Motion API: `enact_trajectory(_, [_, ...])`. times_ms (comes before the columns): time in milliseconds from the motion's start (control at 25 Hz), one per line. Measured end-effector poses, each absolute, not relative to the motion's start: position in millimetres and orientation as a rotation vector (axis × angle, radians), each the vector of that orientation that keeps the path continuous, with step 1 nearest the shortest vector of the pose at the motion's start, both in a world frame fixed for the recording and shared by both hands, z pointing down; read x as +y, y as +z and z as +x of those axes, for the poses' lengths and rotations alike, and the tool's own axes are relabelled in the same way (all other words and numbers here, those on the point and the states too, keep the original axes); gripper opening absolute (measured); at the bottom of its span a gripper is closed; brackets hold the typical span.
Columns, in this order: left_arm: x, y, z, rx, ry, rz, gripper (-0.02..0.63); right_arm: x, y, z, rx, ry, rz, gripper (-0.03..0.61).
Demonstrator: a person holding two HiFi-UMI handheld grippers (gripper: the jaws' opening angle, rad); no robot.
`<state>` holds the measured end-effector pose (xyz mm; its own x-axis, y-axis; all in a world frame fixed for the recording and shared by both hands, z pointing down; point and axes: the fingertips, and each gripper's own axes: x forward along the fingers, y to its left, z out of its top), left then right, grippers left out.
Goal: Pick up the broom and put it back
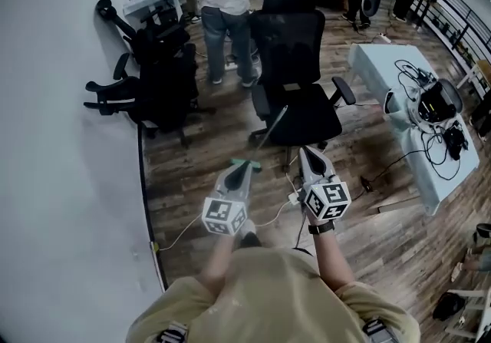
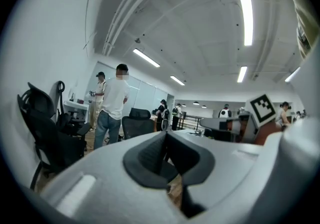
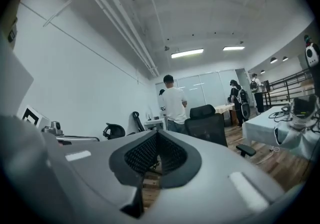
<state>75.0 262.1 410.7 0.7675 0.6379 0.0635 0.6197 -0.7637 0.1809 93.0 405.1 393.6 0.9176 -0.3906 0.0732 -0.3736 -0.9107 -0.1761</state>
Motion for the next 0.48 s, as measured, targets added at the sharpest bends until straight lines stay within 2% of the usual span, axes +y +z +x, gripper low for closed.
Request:
enact_trajectory(280, [226.7, 423.3, 162.9, 1.001, 0.174, 2.810, 0.003, 355.8, 462.6, 160.2, 0.614, -0.371, -2.872, 0.008])
enact_trajectory(480, [248.9, 472.9, 219.7, 1.104, 0.319, 2.886, 0.003, 363.8, 500.8, 207.4, 0.598, -0.480, -2.836, 0.008])
